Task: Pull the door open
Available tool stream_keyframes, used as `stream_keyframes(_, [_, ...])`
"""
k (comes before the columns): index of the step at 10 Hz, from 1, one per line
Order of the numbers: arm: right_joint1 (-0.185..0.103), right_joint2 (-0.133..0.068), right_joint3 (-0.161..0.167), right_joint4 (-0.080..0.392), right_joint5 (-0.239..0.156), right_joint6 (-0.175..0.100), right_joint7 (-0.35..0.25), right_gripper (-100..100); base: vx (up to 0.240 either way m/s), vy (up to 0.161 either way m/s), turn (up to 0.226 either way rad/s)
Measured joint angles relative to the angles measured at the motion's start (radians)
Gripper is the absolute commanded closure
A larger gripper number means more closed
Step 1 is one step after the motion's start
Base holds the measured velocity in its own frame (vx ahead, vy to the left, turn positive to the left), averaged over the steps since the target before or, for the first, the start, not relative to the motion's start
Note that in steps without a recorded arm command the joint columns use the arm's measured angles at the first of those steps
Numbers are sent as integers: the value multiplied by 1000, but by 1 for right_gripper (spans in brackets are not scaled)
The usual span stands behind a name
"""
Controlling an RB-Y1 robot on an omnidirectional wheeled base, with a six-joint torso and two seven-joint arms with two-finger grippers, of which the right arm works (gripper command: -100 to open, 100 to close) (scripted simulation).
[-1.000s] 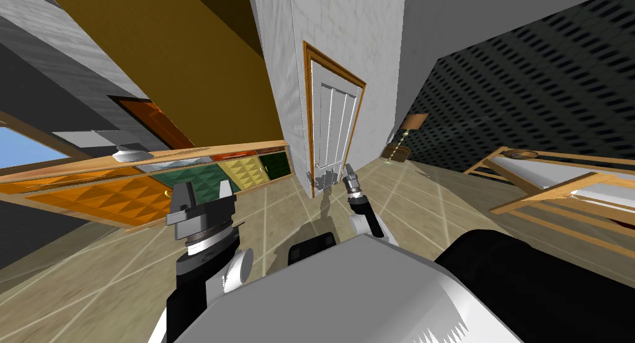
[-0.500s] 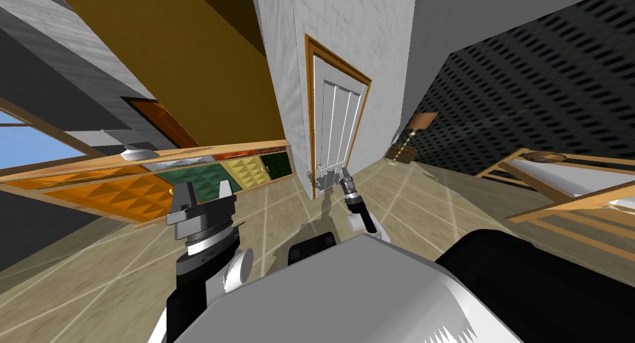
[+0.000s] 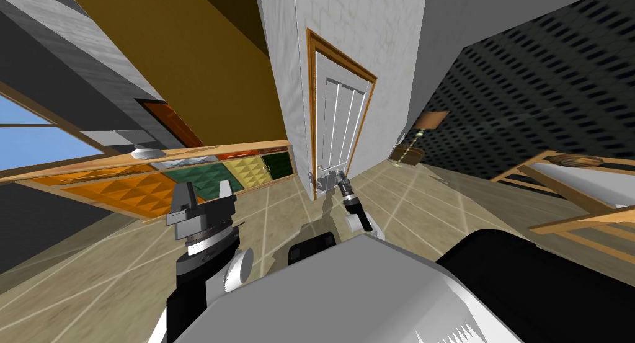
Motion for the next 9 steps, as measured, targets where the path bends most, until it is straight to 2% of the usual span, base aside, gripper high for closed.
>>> stream_keyframes(2, [-15,-9,-2,46,-6,-14,-12,-100,44,-27,56])
stream_keyframes(5, [-54,-14,2,126,-11,-28,-23,-100,44,-30,49])
stream_keyframes(9, [-77,-33,2,218,-23,-61,-48,-100,45,-33,56])
